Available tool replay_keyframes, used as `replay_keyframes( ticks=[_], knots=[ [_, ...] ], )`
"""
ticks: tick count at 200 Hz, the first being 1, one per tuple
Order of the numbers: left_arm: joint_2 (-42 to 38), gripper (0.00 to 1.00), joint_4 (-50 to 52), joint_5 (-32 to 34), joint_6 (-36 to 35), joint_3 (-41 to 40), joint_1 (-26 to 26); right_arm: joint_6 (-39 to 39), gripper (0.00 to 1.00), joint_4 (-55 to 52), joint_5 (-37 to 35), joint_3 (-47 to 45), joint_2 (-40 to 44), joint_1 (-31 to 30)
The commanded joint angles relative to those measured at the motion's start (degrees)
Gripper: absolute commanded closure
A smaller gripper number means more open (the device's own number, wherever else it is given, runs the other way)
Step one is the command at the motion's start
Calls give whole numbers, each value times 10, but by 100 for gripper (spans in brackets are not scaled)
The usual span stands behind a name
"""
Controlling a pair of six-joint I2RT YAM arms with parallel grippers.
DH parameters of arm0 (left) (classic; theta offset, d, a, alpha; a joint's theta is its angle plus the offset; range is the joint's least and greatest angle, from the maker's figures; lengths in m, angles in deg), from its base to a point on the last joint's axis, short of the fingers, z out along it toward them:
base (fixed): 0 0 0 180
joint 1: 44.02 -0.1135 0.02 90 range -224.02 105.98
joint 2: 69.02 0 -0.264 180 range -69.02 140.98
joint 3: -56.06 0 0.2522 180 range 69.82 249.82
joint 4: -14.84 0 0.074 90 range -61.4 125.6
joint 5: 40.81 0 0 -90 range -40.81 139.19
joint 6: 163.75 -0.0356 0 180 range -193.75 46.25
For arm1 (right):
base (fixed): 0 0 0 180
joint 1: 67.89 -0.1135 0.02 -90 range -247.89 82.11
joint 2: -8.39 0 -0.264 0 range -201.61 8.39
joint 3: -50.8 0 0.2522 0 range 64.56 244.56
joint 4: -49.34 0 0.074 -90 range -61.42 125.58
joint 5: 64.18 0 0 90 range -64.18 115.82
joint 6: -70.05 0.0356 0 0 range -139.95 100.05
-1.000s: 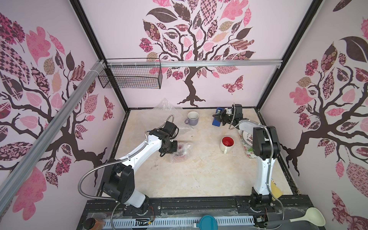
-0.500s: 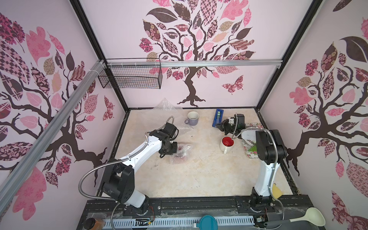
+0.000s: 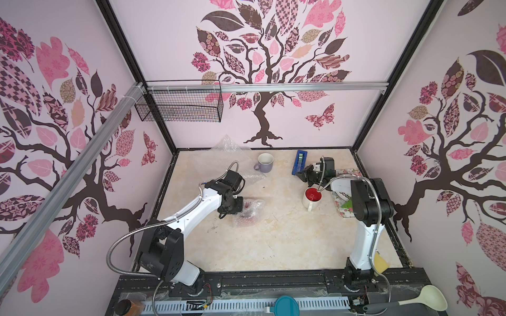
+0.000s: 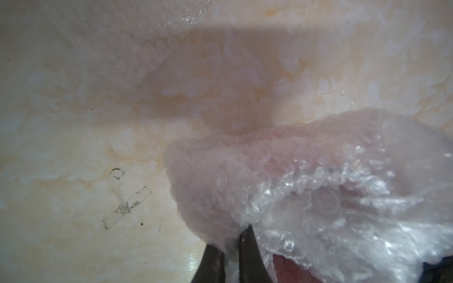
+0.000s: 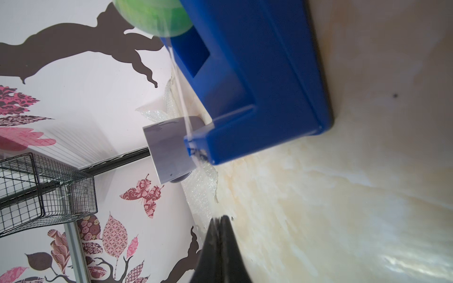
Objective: Wrap mugs in bubble wrap
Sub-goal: Tear off the tape using the Tape Cutter.
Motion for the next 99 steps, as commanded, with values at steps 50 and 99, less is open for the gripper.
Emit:
replay_keyframes(
  ticks=[50,99],
  knots=[
    [-19,100,-25,-8,-4,-10,-3,-16,100,-110,-25,32,-36,-6],
    [-12,100,-24,-9,-4,1,-3,-32,100,-197,-79,94,-83,-11]
  ],
)
